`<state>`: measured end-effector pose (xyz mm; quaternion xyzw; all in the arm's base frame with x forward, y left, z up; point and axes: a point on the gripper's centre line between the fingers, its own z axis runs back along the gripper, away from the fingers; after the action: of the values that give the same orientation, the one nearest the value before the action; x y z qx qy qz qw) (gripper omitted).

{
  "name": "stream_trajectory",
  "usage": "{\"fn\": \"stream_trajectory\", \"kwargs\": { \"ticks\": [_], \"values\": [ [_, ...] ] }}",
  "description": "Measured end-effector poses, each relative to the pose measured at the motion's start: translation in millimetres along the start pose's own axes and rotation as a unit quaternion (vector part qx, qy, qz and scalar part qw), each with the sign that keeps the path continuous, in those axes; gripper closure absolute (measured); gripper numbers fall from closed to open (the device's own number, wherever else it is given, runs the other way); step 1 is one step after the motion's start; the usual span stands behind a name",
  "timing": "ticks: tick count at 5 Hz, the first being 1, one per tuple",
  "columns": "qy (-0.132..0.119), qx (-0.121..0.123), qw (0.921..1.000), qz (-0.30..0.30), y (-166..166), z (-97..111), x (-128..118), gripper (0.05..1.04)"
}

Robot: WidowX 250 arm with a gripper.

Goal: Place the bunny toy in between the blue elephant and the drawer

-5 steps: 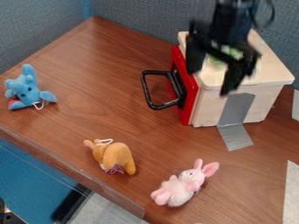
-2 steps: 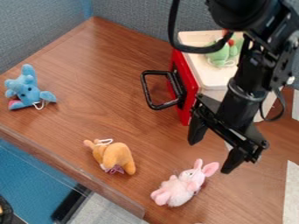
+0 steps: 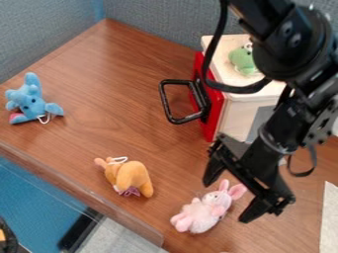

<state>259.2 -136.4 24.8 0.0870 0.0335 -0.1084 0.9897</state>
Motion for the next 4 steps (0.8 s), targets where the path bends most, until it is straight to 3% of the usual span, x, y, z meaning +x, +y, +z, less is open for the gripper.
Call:
{"fn": "stream_trajectory", "kwargs": {
  "ticks": [2, 4],
  "values": [
    [0.024, 0.006, 0.9994, 0.025, 0, -20, -8, 0.085],
    [0.06, -0.018, 0.9969, 0.047, 0, -40, -11, 0.139]
  ]
}}
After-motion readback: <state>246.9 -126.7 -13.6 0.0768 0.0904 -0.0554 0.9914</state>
